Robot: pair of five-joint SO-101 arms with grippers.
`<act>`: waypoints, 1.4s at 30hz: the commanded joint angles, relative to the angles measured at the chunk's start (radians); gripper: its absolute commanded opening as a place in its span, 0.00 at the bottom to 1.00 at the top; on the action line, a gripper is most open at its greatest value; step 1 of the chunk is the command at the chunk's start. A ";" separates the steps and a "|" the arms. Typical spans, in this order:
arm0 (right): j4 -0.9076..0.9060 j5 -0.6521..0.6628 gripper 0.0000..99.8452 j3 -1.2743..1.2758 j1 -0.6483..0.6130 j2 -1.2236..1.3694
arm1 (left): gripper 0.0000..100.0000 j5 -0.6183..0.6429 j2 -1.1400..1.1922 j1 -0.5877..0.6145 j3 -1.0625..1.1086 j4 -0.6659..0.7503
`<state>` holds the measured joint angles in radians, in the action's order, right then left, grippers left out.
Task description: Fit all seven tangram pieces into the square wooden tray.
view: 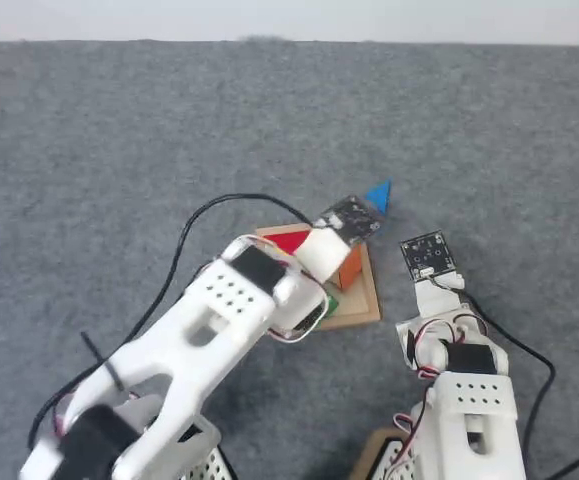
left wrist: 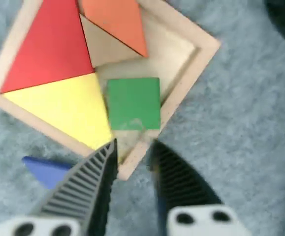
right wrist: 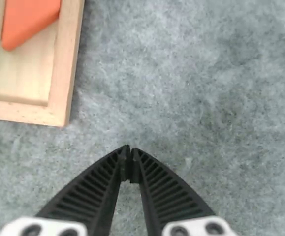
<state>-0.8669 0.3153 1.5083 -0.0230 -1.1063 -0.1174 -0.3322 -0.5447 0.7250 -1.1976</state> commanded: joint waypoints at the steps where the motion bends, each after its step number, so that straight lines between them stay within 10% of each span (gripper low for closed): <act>1: 0.007 0.012 0.01 -0.006 -0.005 -0.021 | 0.01 -0.048 -0.074 0.026 0.041 0.020; 25: 0.007 0.012 0.01 -0.006 -0.005 -0.021 | 0.01 -0.077 0.471 0.066 -0.268 0.083; 42: 0.008 0.012 0.01 -0.006 -0.007 -0.021 | 0.01 -0.112 -0.130 0.196 -0.054 -0.023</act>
<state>-0.8669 0.3153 1.5083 -0.0230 -1.1063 -0.2279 -0.3076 -0.4557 0.6759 -1.1807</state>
